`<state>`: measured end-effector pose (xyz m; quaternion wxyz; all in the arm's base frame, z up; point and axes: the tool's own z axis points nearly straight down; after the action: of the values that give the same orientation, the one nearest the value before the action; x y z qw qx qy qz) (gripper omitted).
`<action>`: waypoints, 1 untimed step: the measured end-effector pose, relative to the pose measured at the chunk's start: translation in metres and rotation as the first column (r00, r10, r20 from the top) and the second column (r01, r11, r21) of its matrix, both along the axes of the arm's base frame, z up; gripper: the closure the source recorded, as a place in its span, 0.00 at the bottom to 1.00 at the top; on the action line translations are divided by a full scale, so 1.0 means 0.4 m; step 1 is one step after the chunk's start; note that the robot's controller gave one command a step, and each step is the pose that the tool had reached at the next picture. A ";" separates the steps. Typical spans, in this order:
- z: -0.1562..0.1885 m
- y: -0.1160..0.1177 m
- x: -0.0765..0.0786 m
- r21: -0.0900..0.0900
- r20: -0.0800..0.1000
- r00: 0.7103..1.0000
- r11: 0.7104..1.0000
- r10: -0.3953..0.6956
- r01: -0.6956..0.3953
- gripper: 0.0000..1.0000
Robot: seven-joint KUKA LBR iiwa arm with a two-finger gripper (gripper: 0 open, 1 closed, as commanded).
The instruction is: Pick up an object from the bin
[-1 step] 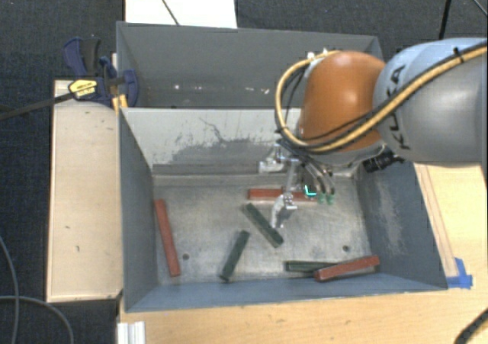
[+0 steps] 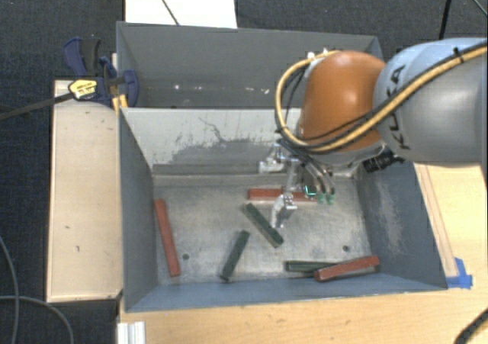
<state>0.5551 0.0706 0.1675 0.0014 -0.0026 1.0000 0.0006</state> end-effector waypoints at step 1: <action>-0.034 0.007 -0.009 -0.001 0.006 0.998 0.999 0.054 -0.054 0.00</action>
Offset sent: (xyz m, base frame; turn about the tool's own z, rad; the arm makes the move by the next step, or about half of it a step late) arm 0.0038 -0.0047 -0.0969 -0.4601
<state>0.5514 0.0733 0.1537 0.0043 -0.0299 0.9995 0.0002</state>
